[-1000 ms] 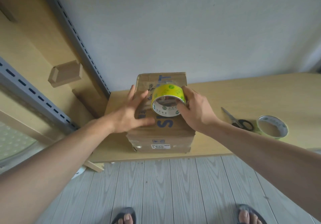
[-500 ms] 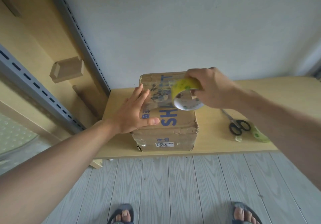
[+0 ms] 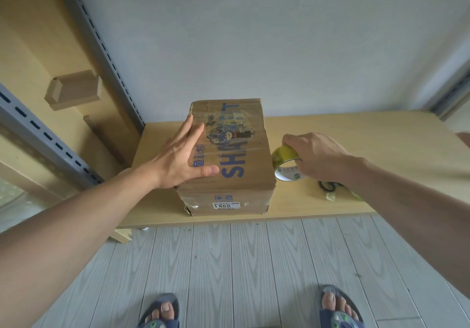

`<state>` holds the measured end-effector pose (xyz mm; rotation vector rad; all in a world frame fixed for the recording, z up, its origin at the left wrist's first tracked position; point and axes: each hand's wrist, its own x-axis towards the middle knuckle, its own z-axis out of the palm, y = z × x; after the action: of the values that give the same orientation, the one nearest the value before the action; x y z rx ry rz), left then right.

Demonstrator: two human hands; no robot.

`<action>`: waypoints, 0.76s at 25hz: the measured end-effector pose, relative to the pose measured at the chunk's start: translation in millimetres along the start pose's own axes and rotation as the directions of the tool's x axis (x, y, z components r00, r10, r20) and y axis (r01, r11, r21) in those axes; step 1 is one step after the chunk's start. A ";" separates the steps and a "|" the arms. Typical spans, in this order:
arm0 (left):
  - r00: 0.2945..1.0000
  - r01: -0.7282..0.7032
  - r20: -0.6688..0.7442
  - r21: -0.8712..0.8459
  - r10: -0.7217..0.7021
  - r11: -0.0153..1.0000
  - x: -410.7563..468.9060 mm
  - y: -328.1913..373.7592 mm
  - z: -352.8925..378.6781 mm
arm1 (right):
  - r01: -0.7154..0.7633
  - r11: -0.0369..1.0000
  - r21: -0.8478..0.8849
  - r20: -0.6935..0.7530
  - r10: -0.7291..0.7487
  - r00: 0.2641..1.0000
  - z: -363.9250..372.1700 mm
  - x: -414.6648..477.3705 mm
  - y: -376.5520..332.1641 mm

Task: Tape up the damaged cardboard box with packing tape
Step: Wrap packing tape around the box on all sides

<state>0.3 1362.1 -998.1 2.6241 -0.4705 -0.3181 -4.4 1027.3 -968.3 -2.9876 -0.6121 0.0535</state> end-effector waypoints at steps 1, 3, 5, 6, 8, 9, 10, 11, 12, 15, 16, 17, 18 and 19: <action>1.000 0.004 0.010 0.011 -0.004 1.000 -0.9 1.4 -2.0 | -0.005 0.999 0.040 -0.009 0.005 1.000 6.9 -0.8 -0.2; 0.997 0.055 0.043 0.060 -0.057 0.997 -1.0 8.0 -8.4 | 0.009 0.991 0.132 -0.051 -0.003 0.999 16.5 0.1 1.0; 0.983 0.173 0.037 0.113 -0.178 0.978 7.5 26.0 -11.5 | 0.046 0.977 0.208 -0.106 -0.024 0.994 21.2 2.3 2.8; 0.972 0.235 -0.031 0.102 -0.233 0.967 14.8 37.3 -8.6 | 0.048 0.968 0.247 -0.128 -0.016 0.992 23.1 3.0 4.1; 0.914 0.319 -0.256 -0.023 -0.314 0.948 30.1 54.2 4.6 | -0.015 0.929 0.369 -0.151 0.076 0.986 30.0 2.4 1.8; 0.863 0.362 -0.337 -0.105 -0.376 0.926 35.3 57.5 9.4 | -0.089 0.884 0.459 -0.155 0.178 0.972 35.4 2.2 -1.6; 0.809 0.425 -0.354 -0.198 -0.469 0.883 39.5 58.8 11.4 | -0.177 0.806 0.565 -0.153 0.313 0.938 40.3 1.5 -5.9; 0.760 0.501 -0.315 -0.274 -0.568 0.821 43.0 58.1 12.7 | -0.243 0.706 0.665 -0.145 0.441 0.886 44.5 0.1 -10.9; 0.727 0.563 -0.256 -0.310 -0.637 0.767 44.6 53.8 12.6 | -0.274 0.612 0.742 -0.138 0.539 0.831 48.1 -1.6 -16.7; 0.705 0.611 -0.212 -0.303 -0.677 0.732 48.9 44.8 9.3 | -0.302 0.451 0.840 -0.101 0.676 0.730 55.2 -5.7 -26.0; 0.703 0.606 -0.216 -0.316 -0.677 0.730 49.3 43.7 8.8 | -0.311 0.419 0.853 -0.081 0.696 0.714 56.4 -6.5 -26.5; 0.703 0.596 -0.232 -0.324 -0.673 0.734 49.5 41.9 9.5 | -0.313 0.392 0.865 -0.068 0.710 0.701 56.9 -7.6 -27.0; 0.704 0.591 -0.237 -0.327 -0.669 0.737 48.4 41.6 10.3 | -0.310 0.372 0.875 -0.062 0.721 0.690 56.7 -8.7 -26.5; 0.703 0.595 -0.236 -0.322 -0.671 0.737 47.6 41.7 11.2 | -0.300 0.367 0.880 -0.071 0.728 0.682 54.3 -10.1 -26.1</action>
<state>29.2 1304.8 -995.0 2.4535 0.5933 -0.1069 -26.8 1051.7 -1019.6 -1.9707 0.4220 -0.2544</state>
